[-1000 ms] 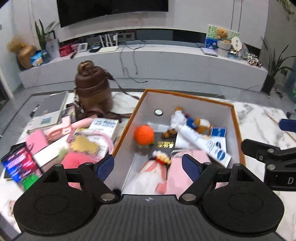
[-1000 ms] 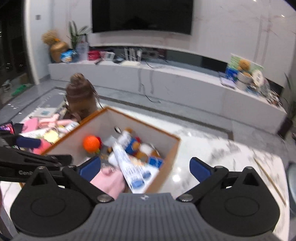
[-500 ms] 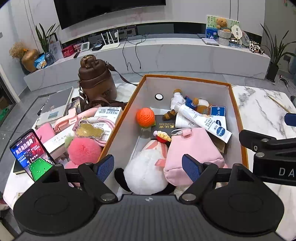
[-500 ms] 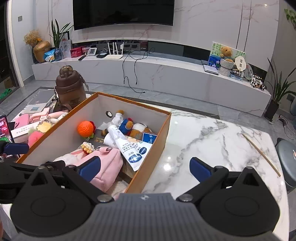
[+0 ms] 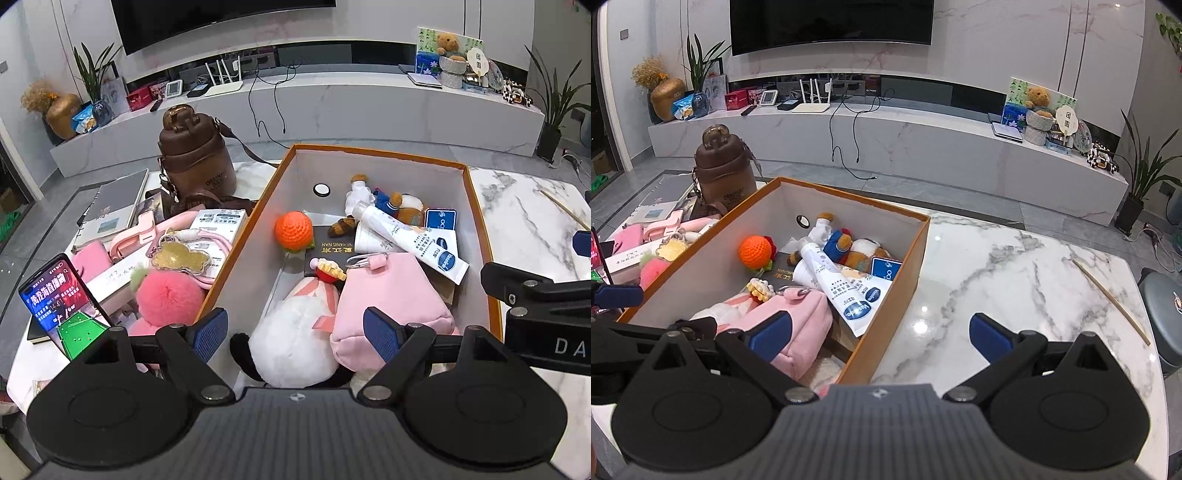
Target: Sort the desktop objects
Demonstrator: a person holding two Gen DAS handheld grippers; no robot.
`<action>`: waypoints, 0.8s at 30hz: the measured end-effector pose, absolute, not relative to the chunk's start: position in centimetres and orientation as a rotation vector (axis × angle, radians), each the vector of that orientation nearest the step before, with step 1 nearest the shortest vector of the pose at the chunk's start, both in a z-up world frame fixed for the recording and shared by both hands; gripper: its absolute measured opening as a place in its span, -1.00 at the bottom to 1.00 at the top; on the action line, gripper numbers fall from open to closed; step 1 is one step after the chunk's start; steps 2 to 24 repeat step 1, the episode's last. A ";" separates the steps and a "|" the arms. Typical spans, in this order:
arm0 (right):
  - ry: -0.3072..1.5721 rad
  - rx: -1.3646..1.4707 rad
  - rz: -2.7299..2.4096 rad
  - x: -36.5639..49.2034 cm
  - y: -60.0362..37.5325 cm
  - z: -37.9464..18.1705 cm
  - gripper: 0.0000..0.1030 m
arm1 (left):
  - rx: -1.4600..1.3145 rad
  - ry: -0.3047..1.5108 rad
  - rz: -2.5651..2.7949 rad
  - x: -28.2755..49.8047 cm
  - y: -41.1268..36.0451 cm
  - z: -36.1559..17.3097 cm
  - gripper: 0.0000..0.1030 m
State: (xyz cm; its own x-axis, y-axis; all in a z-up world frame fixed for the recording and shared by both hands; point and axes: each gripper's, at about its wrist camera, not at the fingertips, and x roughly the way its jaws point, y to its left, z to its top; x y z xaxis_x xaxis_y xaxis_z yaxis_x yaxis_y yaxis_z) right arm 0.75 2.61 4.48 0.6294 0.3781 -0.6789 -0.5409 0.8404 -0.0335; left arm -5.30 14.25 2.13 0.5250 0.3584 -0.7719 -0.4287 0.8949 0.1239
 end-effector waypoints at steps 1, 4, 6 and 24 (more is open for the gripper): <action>0.716 -0.242 0.533 0.7 2.6 4.5 0.98 | -0.086 0.901 0.471 -5.3 14.3 2.2 0.85; 0.716 -0.242 0.533 0.7 2.6 4.5 0.98 | -0.086 0.901 0.471 -5.3 14.3 2.2 0.85; 0.716 -0.242 0.533 0.7 2.6 4.5 0.98 | -0.086 0.901 0.471 -5.3 14.3 2.2 0.85; 0.716 -0.242 0.533 0.7 2.6 4.5 0.98 | -0.086 0.901 0.471 -5.3 14.3 2.2 0.85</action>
